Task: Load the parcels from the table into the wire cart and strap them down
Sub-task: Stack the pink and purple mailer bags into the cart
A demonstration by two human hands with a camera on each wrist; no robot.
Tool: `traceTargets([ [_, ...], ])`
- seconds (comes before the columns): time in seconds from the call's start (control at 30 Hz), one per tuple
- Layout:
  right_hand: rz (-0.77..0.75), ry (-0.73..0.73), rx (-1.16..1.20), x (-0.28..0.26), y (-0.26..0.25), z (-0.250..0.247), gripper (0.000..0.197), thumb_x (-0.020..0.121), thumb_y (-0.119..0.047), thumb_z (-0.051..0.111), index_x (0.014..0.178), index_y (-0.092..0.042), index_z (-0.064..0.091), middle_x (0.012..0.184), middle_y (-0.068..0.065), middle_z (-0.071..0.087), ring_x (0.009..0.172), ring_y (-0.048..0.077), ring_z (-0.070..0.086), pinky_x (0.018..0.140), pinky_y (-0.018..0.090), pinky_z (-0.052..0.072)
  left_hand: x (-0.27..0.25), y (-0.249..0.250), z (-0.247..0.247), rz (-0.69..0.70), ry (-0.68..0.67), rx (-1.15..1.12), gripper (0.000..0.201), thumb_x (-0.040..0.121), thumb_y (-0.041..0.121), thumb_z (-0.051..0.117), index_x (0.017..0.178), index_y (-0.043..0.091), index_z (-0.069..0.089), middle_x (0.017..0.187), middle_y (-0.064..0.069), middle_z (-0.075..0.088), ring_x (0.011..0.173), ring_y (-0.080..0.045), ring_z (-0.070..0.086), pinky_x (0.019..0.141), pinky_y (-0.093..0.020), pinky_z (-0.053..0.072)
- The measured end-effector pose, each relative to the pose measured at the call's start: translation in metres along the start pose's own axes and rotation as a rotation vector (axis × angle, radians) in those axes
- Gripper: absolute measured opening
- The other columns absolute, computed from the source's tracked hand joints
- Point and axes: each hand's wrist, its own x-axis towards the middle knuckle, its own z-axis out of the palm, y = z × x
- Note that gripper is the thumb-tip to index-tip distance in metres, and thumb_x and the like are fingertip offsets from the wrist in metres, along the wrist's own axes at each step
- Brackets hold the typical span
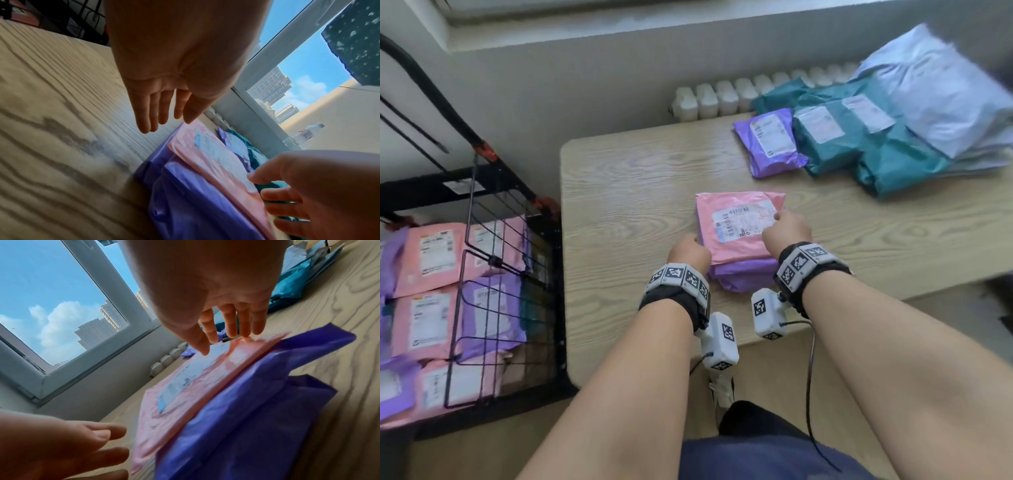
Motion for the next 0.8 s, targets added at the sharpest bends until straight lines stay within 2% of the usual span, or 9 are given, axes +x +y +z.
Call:
traceTargets([
  [0.1,0.029,-0.027,-0.017,0.014,0.011,-0.003,0.044,0.084,-0.014,0.049,0.127,-0.011,0.055,0.130,0.018,0.052,0.121,0.038,0.048,0.099,0.039,0.041,0.005,0.006,0.017,-0.012,0.033,-0.028,0.033,0.087,0.002,0.045,0.116,0.002,0.061,0.122,-0.021,0.061,0.114,-0.035,0.058,0.091,-0.035,0.045],
  [0.17,0.039,-0.057,0.007,0.020,0.014,-0.003,0.044,0.082,-0.017,0.050,0.125,-0.011,0.055,0.127,0.016,0.056,0.119,0.037,0.051,0.099,0.039,0.043,0.010,0.009,0.025,-0.017,0.054,-0.048,0.030,0.084,0.002,0.045,0.106,0.002,0.066,0.109,-0.021,0.066,0.104,-0.038,0.062,0.084,-0.037,0.048],
  [0.3,0.059,-0.102,0.038,0.026,0.013,-0.007,0.048,0.079,-0.022,0.051,0.126,-0.015,0.053,0.126,0.013,0.059,0.118,0.035,0.053,0.103,0.043,0.041,0.016,0.013,0.029,-0.058,0.124,-0.068,0.032,0.083,0.008,0.048,0.109,0.009,0.067,0.108,-0.015,0.068,0.099,-0.035,0.063,0.083,-0.036,0.049],
  [0.43,0.034,-0.124,0.039,0.027,0.004,-0.013,0.049,0.079,-0.024,0.051,0.128,-0.017,0.053,0.129,0.012,0.058,0.122,0.033,0.051,0.106,0.044,0.036,0.016,0.014,0.024,-0.062,0.205,-0.177,0.031,0.084,0.005,0.048,0.108,0.010,0.067,0.106,-0.009,0.069,0.097,-0.031,0.062,0.079,-0.031,0.047],
  [0.5,0.004,-0.141,0.063,0.027,-0.007,-0.013,0.050,0.075,-0.025,0.048,0.123,-0.016,0.057,0.126,0.013,0.059,0.119,0.033,0.053,0.106,0.045,0.036,0.016,0.013,0.018,-0.054,0.263,-0.246,0.027,0.086,0.004,0.047,0.105,0.010,0.065,0.102,-0.007,0.067,0.096,-0.029,0.062,0.079,-0.030,0.047],
  [0.6,-0.049,-0.145,0.098,0.021,-0.028,-0.008,0.050,0.070,-0.026,0.047,0.117,-0.016,0.060,0.121,0.013,0.061,0.114,0.034,0.055,0.103,0.046,0.040,0.013,0.008,-0.001,-0.051,0.345,-0.360,0.027,0.081,-0.004,0.043,0.093,0.011,0.062,0.092,-0.007,0.064,0.090,-0.027,0.062,0.083,-0.037,0.053],
  [0.7,-0.111,-0.101,0.115,0.008,-0.054,-0.002,0.051,0.079,-0.019,0.049,0.130,-0.017,0.052,0.133,0.015,0.051,0.123,0.034,0.048,0.105,0.046,0.039,0.008,-0.008,-0.028,-0.066,0.415,-0.417,0.032,0.081,-0.007,0.037,0.098,0.007,0.061,0.091,-0.007,0.061,0.084,-0.025,0.056,0.075,-0.034,0.046],
  [0.8,-0.216,-0.086,0.121,-0.009,-0.086,0.009,0.055,0.088,-0.017,0.046,0.142,-0.019,0.040,0.143,0.014,0.041,0.133,0.032,0.037,0.109,0.045,0.034,-0.001,-0.034,-0.062,-0.089,0.503,-0.452,0.028,0.089,-0.001,0.037,0.103,0.006,0.060,0.092,-0.006,0.058,0.083,-0.024,0.052,0.071,-0.030,0.039],
])
